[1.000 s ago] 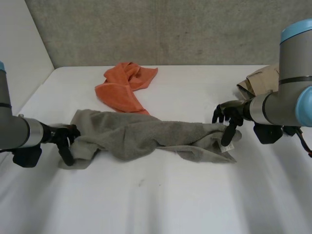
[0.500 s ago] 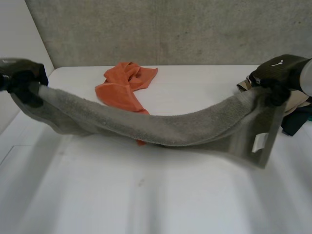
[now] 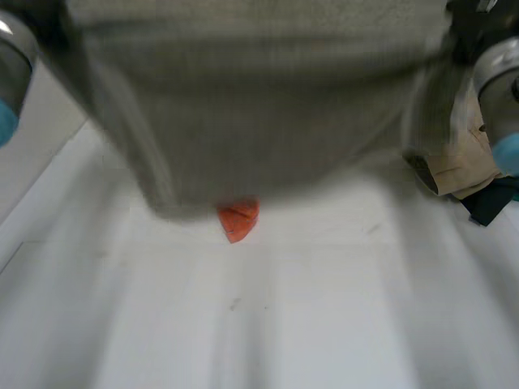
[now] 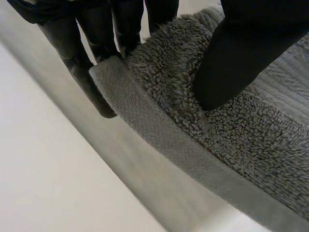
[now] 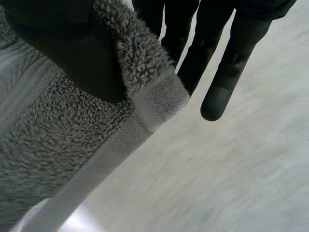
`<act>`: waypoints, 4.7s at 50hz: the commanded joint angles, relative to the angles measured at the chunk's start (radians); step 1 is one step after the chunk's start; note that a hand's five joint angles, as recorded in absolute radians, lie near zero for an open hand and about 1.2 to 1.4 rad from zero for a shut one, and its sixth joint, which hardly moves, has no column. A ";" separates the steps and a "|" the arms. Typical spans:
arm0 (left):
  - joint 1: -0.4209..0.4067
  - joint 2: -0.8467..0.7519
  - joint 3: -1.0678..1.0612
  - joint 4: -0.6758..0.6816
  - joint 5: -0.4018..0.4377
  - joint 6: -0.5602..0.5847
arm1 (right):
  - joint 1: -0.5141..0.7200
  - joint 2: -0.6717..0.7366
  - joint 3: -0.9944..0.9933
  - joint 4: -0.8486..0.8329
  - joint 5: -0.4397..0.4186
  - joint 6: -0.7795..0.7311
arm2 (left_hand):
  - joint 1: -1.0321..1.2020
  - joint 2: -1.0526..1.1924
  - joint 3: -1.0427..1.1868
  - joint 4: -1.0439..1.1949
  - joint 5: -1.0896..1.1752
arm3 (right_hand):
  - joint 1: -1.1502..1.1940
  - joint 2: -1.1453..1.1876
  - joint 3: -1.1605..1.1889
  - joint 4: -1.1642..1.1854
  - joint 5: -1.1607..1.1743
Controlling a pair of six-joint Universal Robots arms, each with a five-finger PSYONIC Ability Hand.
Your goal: Fold the laundry.
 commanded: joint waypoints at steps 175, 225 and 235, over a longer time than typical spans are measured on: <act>-0.089 -0.028 -0.891 -0.039 0.067 0.051 | 0.083 -0.228 0.271 0.498 -0.215 0.200 | -0.042 -0.073 -0.061 -0.073 -0.038 | 0.289 0.222 0.207 0.198 0.214; -0.115 -0.033 -0.065 -0.133 0.085 0.148 | 0.028 0.001 -0.042 0.387 -0.050 -0.344 | 0.231 0.200 0.212 0.200 0.235 | 0.289 0.222 0.207 0.198 0.214; -0.112 -0.004 0.075 0.354 0.004 0.102 | 0.040 -0.067 -0.033 -0.227 -0.020 -0.171 | 0.231 0.200 0.212 0.200 0.235 | 0.289 0.222 0.207 0.198 0.214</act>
